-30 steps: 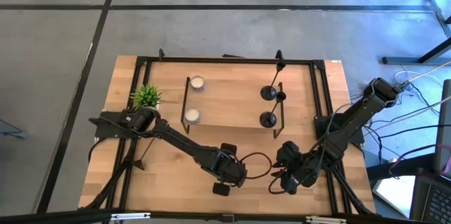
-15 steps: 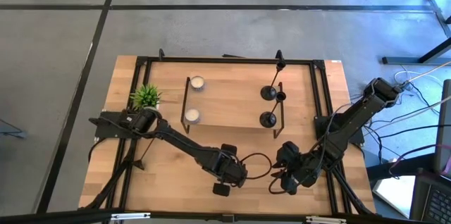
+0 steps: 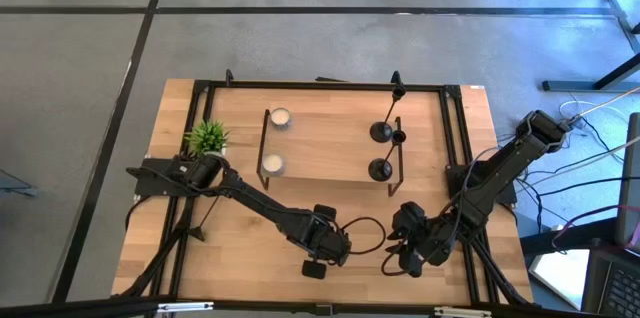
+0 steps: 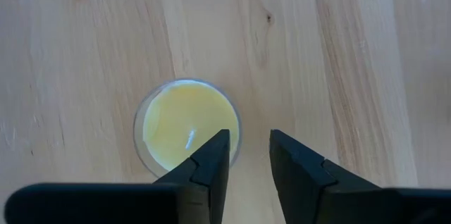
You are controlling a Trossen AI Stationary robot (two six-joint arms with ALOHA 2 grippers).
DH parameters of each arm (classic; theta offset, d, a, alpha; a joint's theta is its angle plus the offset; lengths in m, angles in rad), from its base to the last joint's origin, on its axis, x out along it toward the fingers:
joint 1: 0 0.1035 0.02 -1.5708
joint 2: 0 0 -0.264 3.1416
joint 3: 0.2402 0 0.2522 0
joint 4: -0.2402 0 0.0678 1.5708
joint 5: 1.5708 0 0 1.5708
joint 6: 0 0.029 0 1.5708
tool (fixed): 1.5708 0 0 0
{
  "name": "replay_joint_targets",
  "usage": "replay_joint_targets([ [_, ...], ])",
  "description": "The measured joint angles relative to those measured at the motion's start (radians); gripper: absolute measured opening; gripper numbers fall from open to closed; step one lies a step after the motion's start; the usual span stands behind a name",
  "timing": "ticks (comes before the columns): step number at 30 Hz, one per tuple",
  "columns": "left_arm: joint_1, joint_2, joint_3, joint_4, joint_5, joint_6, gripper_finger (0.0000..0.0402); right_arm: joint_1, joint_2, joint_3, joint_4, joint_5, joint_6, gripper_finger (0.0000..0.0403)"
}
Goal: Pick & Place candle stick holders
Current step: Put the scented transparent candle on the shelf
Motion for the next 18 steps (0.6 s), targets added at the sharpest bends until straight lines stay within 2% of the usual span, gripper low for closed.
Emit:
replay_joint_targets([
  [13, 0.0, 0.0, 0.0, 0.0, -0.011, -0.023, 0.0041, 0.0, 0.0, 0.0, 0.0, 0.0, 0.006, 0.0167],
  [18, 0.0, 0.0, 0.0, 0.0, 0.016, -0.023, 0.0032, 0.0, 0.0, 0.0, 0.0, 0.001, 0.022, 0.0167],
])
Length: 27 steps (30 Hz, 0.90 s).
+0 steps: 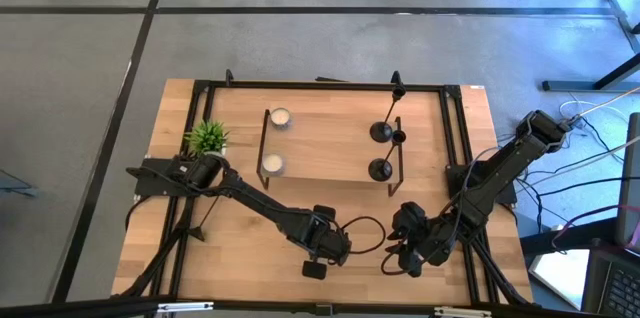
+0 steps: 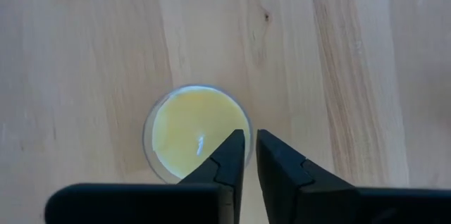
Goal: Pick & Place candle stick holders
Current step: Put the scented transparent candle on the shelf
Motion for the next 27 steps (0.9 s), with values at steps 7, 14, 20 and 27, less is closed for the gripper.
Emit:
replay_joint_targets([
  [7, 0.0, 0.0, 0.0, -0.007, 0.001, -0.003, 0.0034, 0.0, 0.0, 0.0, 0.0, 0.0, 0.001, 0.0167],
  [14, 0.0, 0.0, 0.0, -0.032, 0.003, -0.038, 0.0005, 0.0, 0.0, 0.0, 0.0, 0.001, 0.001, 0.0167],
  [20, 0.0, -0.001, 0.0, -0.038, 0.002, -0.091, 0.0004, 0.0, 0.0, 0.0, 0.0, 0.002, -0.001, 0.0167],
  [27, -0.008, -0.004, 0.107, -0.174, -0.028, -0.132, 0.0003, 0.0, 0.0, 0.0, 0.0, 0.002, -0.003, 0.0167],
])
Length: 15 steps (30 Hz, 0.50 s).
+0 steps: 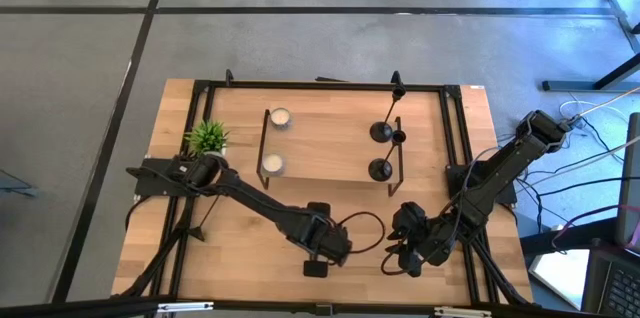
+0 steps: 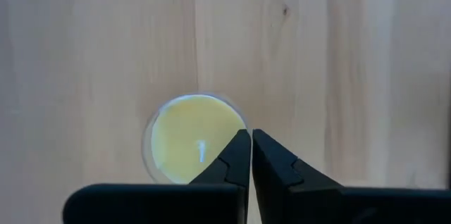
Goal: Pick & Place candle stick holders
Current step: Put the scented transparent candle on the shelf
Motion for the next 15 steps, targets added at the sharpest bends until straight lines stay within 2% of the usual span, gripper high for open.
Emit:
replay_joint_targets([
  [7, 0.002, -0.001, 0.209, -0.083, -0.007, -0.043, 0.0002, 0.0, 0.0, 0.0, 0.0, 0.0, 0.0, 0.0167],
  [13, 0.043, -0.002, 0.407, -0.265, 0.053, -0.101, 0.0002, 0.0, 0.0, 0.0, 0.0, 0.0, 0.0, 0.0167],
  [15, 0.066, -0.033, 0.398, -0.302, 0.068, -0.12, 0.0002, 0.0, 0.0, 0.0, -0.001, 0.0, 0.0, 0.0167],
])
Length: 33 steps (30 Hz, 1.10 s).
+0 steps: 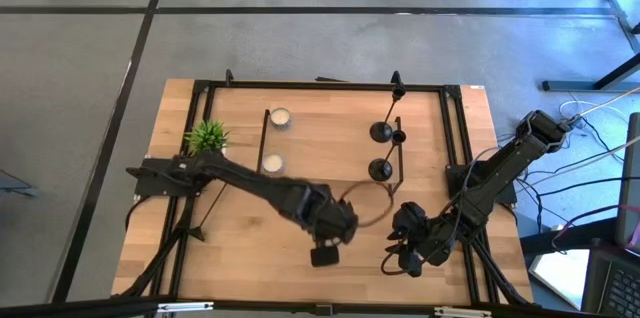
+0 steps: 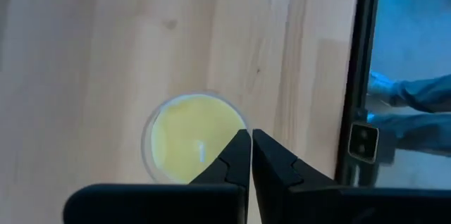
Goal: Pick & Place candle stick holders
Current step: Put the scented transparent candle on the shelf
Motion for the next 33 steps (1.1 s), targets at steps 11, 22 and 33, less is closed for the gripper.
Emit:
replay_joint_targets([
  [11, 0.17, -0.155, -0.001, -0.252, -0.165, -0.029, 0.0002, 0.0, 0.0, 0.0, -0.002, 0.0, 0.0, 0.0167],
  [22, 0.427, -0.178, -0.021, -0.252, -0.099, 0.047, 0.0002, 0.0, 0.0, 0.0, -0.001, -0.001, 0.005, 0.0167],
  [33, 0.434, -0.203, -0.159, -0.249, -0.082, 0.117, 0.0002, 0.019, 0.0, 0.0, -0.006, -0.01, 0.016, 0.0167],
])
